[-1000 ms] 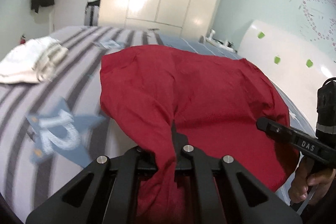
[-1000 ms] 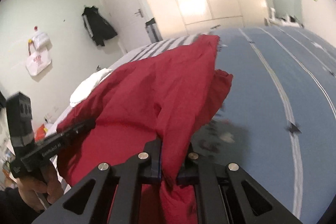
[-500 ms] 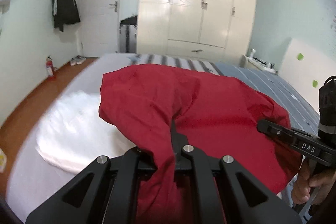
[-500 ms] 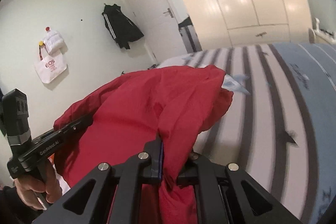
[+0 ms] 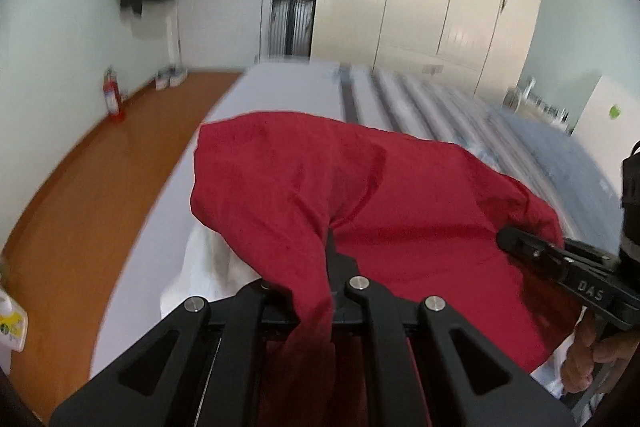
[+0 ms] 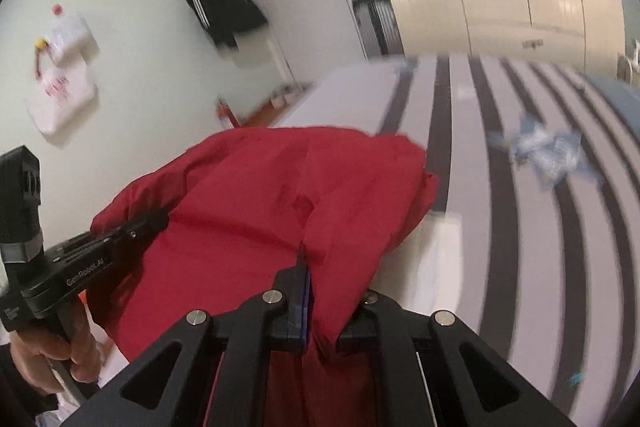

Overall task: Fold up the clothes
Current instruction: 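Carry the held shorts over the folded white garment with both grippers, then lower the red shorts onto the white garment and open both grippers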

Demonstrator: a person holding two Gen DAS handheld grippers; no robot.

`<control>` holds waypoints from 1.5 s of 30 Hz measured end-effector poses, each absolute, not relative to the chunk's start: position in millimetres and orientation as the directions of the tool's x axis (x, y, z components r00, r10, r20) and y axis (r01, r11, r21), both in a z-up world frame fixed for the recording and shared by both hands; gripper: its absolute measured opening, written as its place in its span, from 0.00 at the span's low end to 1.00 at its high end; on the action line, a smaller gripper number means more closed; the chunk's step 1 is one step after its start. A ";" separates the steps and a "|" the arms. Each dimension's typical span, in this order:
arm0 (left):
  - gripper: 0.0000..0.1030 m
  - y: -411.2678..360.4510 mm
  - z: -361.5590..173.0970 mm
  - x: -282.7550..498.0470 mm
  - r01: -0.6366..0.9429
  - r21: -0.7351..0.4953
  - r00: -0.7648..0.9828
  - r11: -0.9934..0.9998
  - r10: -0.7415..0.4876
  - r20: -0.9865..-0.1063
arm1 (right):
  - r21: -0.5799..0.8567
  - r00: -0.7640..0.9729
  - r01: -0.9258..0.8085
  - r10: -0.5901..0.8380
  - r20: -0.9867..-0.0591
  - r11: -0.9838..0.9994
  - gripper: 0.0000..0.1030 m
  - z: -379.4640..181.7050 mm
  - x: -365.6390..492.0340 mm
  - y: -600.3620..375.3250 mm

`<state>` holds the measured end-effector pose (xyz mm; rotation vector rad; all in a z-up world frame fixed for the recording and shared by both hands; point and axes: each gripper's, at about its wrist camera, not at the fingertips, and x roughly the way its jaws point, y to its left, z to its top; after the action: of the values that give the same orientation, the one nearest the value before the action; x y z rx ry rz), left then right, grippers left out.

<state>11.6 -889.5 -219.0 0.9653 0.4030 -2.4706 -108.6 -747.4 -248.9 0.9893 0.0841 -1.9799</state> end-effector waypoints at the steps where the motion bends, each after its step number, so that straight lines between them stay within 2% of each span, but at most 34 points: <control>1: 0.04 -890.8 -233.9 14.6 0.511 -0.104 -0.641 -0.853 -0.297 -0.708 | 0.291 -0.280 0.740 -0.672 -0.686 -0.606 0.08 -263.4 -103.7 -749.5; 3: 0.06 -893.3 -256.7 21.2 0.511 -0.120 -0.630 -0.851 -0.277 -0.725 | 0.300 -0.281 0.727 -0.667 -0.691 -0.617 0.10 -279.5 -99.0 -743.3; 5: 0.13 -889.5 -260.5 31.5 0.503 -0.135 -0.647 -0.854 -0.269 -0.714 | 0.314 -0.276 0.719 -0.670 -0.690 -0.620 0.13 -287.1 -97.4 -735.9; 8: 0.41 -907.2 -256.9 46.2 0.522 -0.217 -0.654 -0.825 -0.225 -0.722 | 0.348 -0.250 0.709 -0.679 -0.690 -0.614 0.25 -287.4 -103.4 -722.3; 9: 0.60 -911.4 -256.6 51.3 0.542 -0.231 -0.649 -0.808 -0.227 -0.726 | 0.351 -0.247 0.707 -0.679 -0.692 -0.615 0.28 -283.9 -105.6 -716.8; 10: 0.71 -916.2 -254.5 58.1 0.571 -0.239 -0.642 -0.785 -0.245 -0.727 | 0.367 -0.236 0.699 -0.681 -0.693 -0.615 0.28 -280.7 -108.8 -710.1; 14: 0.76 -940.9 -236.1 88.0 0.643 -0.280 -0.643 -0.713 -0.304 -0.703 | 0.400 -0.244 0.650 -0.676 -0.696 -0.646 0.33 -266.9 -125.1 -688.7; 17: 0.76 -944.6 -220.2 100.9 0.680 -0.210 -0.617 -0.702 -0.393 -0.682 | 0.370 -0.316 0.610 -0.643 -0.698 -0.701 0.33 -249.2 -134.1 -674.1; 20: 0.72 -936.6 -201.0 92.5 0.630 -0.189 -0.661 -0.753 -0.392 -0.639 | 0.265 -0.445 0.582 -0.574 -0.688 -0.769 0.35 -224.9 -141.0 -670.7; 21: 0.54 -929.7 -196.0 86.0 0.604 -0.172 -0.673 -0.778 -0.383 -0.633 | 0.246 -0.458 0.603 -0.581 -0.673 -0.759 0.35 -217.5 -137.7 -678.5; 22: 0.15 -921.6 -191.4 78.5 0.575 -0.149 -0.683 -0.805 -0.371 -0.629 | 0.225 -0.470 0.624 -0.589 -0.657 -0.749 0.34 -210.1 -134.5 -686.4; 23: 0.00 -912.4 -191.5 62.5 0.556 -0.103 -0.675 -0.825 -0.375 -0.636 | 0.206 -0.477 0.643 -0.596 -0.645 -0.738 0.30 -205.0 -130.9 -696.1; 24: 0.00 -902.8 -193.1 43.6 0.538 -0.050 -0.660 -0.841 -0.384 -0.645 | 0.192 -0.471 0.661 -0.600 -0.647 -0.726 0.19 -207.9 -126.1 -712.4; 25: 0.00 -897.5 -197.0 32.4 0.520 -0.051 -0.666 -0.853 -0.367 -0.649 | 0.177 -0.465 0.678 -0.603 -0.648 -0.713 0.08 -210.9 -121.3 -728.6; 26: 0.00 -893.6 -201.5 23.7 0.502 -0.072 -0.679 -0.862 -0.341 -0.650 | 0.163 -0.459 0.695 -0.606 -0.650 -0.700 0.05 -213.8 -116.5 -744.9; 30: 0.00 -899.4 -237.6 -0.9 0.531 -0.070 -0.636 -0.845 -0.342 -0.692 | 0.086 -0.469 0.723 -0.578 -0.668 -0.686 0.04 -239.3 -104.2 -793.6; 31: 0.00 -905.0 -247.2 -2.4 0.535 -0.068 -0.627 -0.842 -0.341 -0.700 | 0.069 -0.478 0.718 -0.563 -0.674 -0.692 0.00 -248.4 -106.8 -800.1; 35: 0.00 -921.2 -260.3 10.8 0.563 -0.039 -0.602 -0.826 -0.378 -0.703 | 0.041 -0.514 0.684 -0.520 -0.683 -0.729 0.00 -270.2 -124.9 -794.7; 38: 0.00 -949.0 -258.9 26.3 0.636 -0.039 -0.555 -0.771 -0.421 -0.717 | 0.016 -0.541 0.644 -0.470 -0.698 -0.765 0.00 -275.2 -138.7 -777.0; 41: 0.00 -966.0 -234.9 30.5 0.652 -0.066 -0.582 -0.755 -0.443 -0.682 | 0.051 -0.554 0.600 -0.461 -0.694 -0.798 0.02 -259.9 -151.6 -761.5; 45: 0.00 -950.5 -199.3 5.3 0.540 -0.135 -0.698 -0.831 -0.353 -0.623 | 0.122 -0.567 0.626 -0.557 -0.607 -0.770 0.02 -212.8 -151.9 -773.5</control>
<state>5.3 -950.5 -199.3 0.8208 0.4243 -2.4782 -151.9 -773.5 -212.8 0.8430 0.1387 -2.3055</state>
